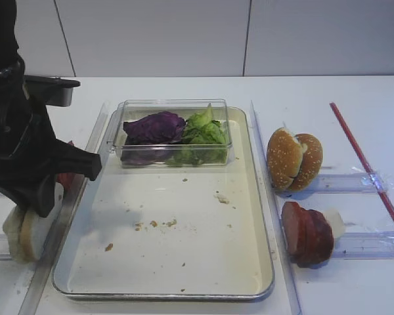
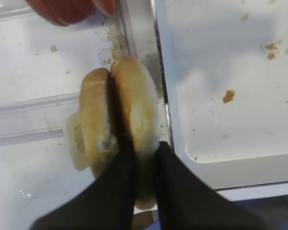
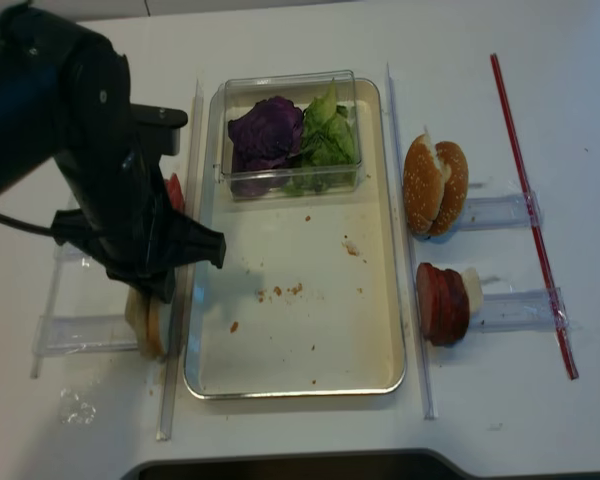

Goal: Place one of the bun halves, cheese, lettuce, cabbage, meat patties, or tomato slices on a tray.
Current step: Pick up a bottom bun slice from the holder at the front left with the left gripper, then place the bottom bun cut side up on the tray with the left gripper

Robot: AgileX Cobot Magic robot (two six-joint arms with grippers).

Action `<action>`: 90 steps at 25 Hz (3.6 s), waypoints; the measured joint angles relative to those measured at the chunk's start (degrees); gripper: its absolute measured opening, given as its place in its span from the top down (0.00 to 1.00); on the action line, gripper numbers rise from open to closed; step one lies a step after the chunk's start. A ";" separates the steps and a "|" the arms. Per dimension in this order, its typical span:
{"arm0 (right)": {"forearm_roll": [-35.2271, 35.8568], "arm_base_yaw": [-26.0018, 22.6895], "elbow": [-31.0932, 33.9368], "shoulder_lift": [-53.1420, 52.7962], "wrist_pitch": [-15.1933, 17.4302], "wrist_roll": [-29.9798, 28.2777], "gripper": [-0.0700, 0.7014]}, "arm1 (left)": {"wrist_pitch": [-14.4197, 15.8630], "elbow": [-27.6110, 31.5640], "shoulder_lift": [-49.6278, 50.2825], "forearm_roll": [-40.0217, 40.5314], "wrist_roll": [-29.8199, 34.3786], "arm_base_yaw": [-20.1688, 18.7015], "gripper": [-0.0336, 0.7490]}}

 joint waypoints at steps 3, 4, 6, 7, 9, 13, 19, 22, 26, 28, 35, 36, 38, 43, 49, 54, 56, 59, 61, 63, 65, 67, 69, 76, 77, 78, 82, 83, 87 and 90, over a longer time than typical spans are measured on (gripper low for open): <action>0.00 0.00 0.00 0.00 0.00 0.00 0.35 | -0.10 0.00 0.00 0.13 0.00 0.00 0.86; 0.00 0.00 0.00 0.00 0.00 0.00 0.35 | -0.03 0.00 0.00 0.13 0.00 0.00 0.86; 0.00 0.00 0.00 0.00 0.00 0.00 0.35 | -0.03 -0.47 0.00 0.26 0.00 0.00 0.86; 0.00 0.00 0.00 0.00 0.00 0.00 0.35 | 0.10 -0.97 0.00 0.39 0.00 0.00 0.87; 0.00 0.00 0.00 0.00 0.00 0.00 0.35 | 0.68 -2.18 0.00 0.39 -0.09 0.00 0.87; 0.00 0.00 0.00 0.00 0.00 0.00 0.35 | 0.75 -3.53 -0.76 -0.47 -0.13 0.00 0.87; 0.00 0.00 0.00 0.00 0.00 0.00 0.35 | 0.09 -3.53 -3.58 -1.80 -0.36 0.00 0.87; 0.00 0.00 0.00 0.00 0.00 0.00 0.35 | 0.09 -3.57 -4.42 -2.56 -0.60 0.00 0.87; 0.00 0.00 0.00 0.00 0.00 0.00 0.35 | 0.09 -3.57 -4.69 -6.81 -0.20 0.00 0.87; 0.00 0.00 0.00 0.00 0.00 0.00 0.35 | 0.09 -3.57 -4.69 -9.51 0.91 0.00 0.87; 0.00 0.00 0.00 0.00 0.00 0.00 0.35 | 0.09 -3.57 -4.69 -18.11 6.69 0.00 0.88; 0.00 0.00 0.00 0.00 0.00 0.40 0.35 | 0.09 -3.57 -4.69 -19.97 8.04 0.00 0.88; 0.00 0.00 0.00 0.00 0.00 0.00 0.35 | 0.09 -3.57 -4.55 -23.10 10.78 0.00 0.88; 0.00 0.00 0.00 0.00 0.00 0.00 0.35 | -2.94 -3.57 -1.19 -26.49 15.73 0.00 0.88; 0.00 0.00 0.00 0.00 0.00 0.00 0.35 | -8.63 -3.57 3.71 -32.73 24.43 0.00 0.88; 0.00 0.00 0.00 0.00 0.00 0.00 0.35 | -11.34 -3.57 8.14 -35.35 29.86 0.00 0.88; 0.00 0.00 0.00 0.00 0.00 0.00 0.35 | -12.54 -3.57 9.60 -35.63 30.67 0.00 0.88; 0.00 0.00 0.00 0.00 0.00 0.00 0.35 | -12.80 -3.93 10.56 -36.14 30.90 0.00 0.88; 0.00 0.00 0.00 0.00 0.00 0.00 0.35 | -13.03 -3.93 10.69 -36.23 30.93 0.00 0.88; 0.00 0.00 0.00 0.00 0.00 0.00 0.35 | -13.14 -3.93 10.69 -36.27 30.93 0.00 0.88; 0.00 0.00 0.00 0.00 0.00 0.00 0.35 | -13.25 -3.93 10.69 -36.37 30.72 0.00 0.88; 0.00 0.00 0.00 0.00 0.00 0.00 0.35 | -13.25 -3.93 10.78 -36.71 30.73 0.00 0.88; 0.00 0.00 0.00 0.00 0.00 0.00 0.35 | -13.38 -3.93 10.98 -37.11 30.71 0.00 0.88; 0.00 0.00 0.00 0.00 0.00 0.00 0.35 | -13.26 -4.51 12.66 -38.16 30.61 0.32 0.88; 0.00 0.00 0.00 0.00 0.00 0.00 0.35 | -13.26 -4.51 12.70 -38.16 30.39 0.32 0.88; 0.00 0.00 0.00 0.00 0.00 0.00 0.35 | -13.26 -4.51 12.70 -38.16 30.39 0.32 0.88; 0.00 0.00 0.00 0.00 0.00 0.00 0.35 | -13.26 -4.51 12.79 -38.16 30.17 0.32 0.87; 0.00 0.00 0.00 0.00 0.00 0.00 0.35 | -13.26 -4.51 12.83 -38.16 30.17 0.32 0.85; 0.00 0.00 0.00 0.00 0.00 0.00 0.35 | -13.64 -4.51 13.76 -37.94 30.06 0.32 0.69; 0.00 0.00 0.00 0.00 0.00 0.00 0.35 | -13.64 -4.41 13.99 -37.81 29.66 0.32 0.56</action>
